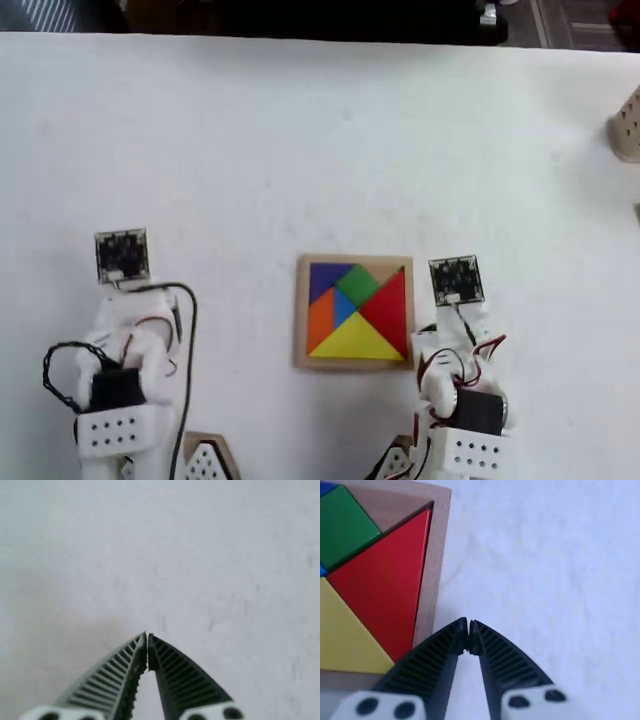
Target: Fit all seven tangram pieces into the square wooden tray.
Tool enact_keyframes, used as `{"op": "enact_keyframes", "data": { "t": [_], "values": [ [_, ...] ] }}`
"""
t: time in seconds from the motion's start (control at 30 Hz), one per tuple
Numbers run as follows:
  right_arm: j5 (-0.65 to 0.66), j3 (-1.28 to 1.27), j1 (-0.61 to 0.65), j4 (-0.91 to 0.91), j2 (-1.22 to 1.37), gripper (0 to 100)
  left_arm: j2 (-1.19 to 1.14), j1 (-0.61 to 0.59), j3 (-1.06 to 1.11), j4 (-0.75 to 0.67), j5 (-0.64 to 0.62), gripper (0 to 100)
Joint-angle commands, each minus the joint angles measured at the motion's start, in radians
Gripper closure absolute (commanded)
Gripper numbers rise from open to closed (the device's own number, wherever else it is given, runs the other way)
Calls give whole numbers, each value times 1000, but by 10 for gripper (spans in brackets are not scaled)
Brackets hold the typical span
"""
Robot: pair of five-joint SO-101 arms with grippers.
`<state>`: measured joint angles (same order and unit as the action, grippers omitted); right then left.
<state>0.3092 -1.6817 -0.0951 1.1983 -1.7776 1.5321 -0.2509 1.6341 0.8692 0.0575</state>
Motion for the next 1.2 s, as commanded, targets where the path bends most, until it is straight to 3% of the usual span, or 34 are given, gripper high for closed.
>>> {"op": "enact_keyframes", "data": {
  "t": [0.0, 0.2, 1.17],
  "values": [
    [9, -9, -7, 7, -1, 981, 151, 58, -14, 181, 31, 976],
    [11, -9, -7, 7, -1, 981, 305, 61, 28, 437, 232, 976],
    [14, -9, -7, 7, -1, 981, 283, 62, 60, 407, 270, 976]
  ]
}}
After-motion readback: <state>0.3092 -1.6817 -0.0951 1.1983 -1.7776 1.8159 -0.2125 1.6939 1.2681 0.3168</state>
